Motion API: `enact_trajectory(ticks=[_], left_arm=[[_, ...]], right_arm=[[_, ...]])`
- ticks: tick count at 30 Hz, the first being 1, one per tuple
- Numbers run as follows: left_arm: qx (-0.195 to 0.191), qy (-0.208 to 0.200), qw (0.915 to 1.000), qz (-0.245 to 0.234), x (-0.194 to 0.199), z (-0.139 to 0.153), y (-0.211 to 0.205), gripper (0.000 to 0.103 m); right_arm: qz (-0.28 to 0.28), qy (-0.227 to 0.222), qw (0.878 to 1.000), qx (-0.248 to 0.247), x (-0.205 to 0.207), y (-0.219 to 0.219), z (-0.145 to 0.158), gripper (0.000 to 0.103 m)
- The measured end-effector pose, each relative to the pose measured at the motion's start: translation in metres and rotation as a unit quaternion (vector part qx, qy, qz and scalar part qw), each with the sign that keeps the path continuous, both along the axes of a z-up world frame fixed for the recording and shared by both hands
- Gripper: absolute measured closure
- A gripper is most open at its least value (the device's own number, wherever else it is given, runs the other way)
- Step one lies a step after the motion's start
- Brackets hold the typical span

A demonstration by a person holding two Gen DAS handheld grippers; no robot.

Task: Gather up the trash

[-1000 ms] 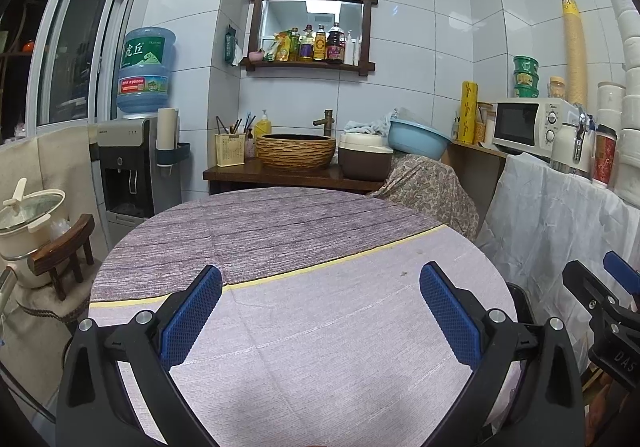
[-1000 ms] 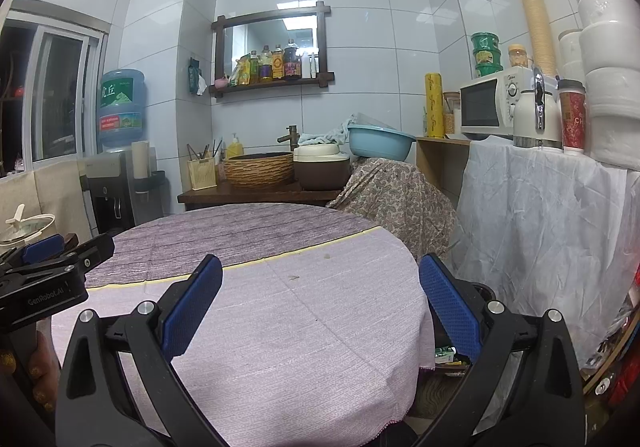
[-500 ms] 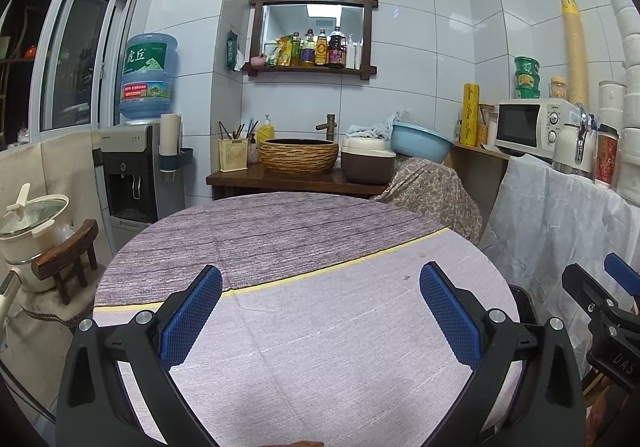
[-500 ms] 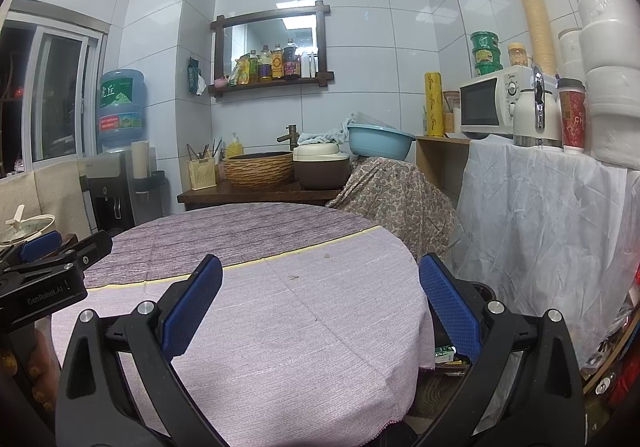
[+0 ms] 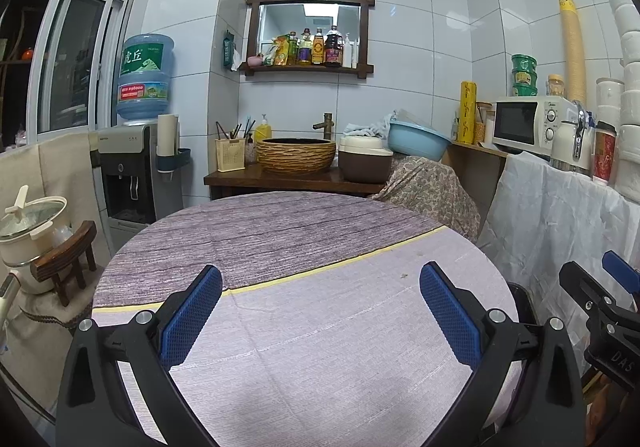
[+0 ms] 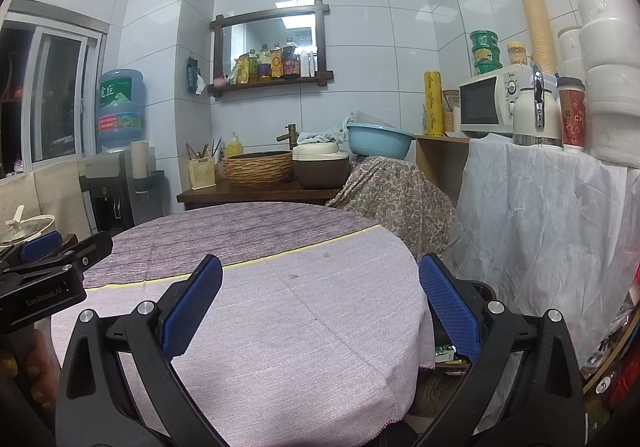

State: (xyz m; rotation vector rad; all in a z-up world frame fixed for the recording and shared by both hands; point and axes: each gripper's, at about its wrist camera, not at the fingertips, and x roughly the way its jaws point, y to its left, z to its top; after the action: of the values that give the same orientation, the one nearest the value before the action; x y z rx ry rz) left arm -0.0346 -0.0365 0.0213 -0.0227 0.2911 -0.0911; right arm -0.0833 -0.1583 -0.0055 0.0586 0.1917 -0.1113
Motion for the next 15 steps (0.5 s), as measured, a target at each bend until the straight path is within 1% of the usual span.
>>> enact_trajectory(ticks=[5, 15], left_arm=[[-0.004, 0.007, 0.9999, -0.006, 0.0021, 0.0000, 0.0016, 0.005], [-0.002, 0.008, 1.0000, -0.001, 0.0023, -0.0003, 0.0028, 0.005]], right_arm=[[0.000, -0.001, 1.000, 0.000, -0.0004, -0.0004, -0.0003, 0.006], [0.001, 0.004, 1.000, 0.003, 0.0000, -0.0007, -0.0022, 0.006]])
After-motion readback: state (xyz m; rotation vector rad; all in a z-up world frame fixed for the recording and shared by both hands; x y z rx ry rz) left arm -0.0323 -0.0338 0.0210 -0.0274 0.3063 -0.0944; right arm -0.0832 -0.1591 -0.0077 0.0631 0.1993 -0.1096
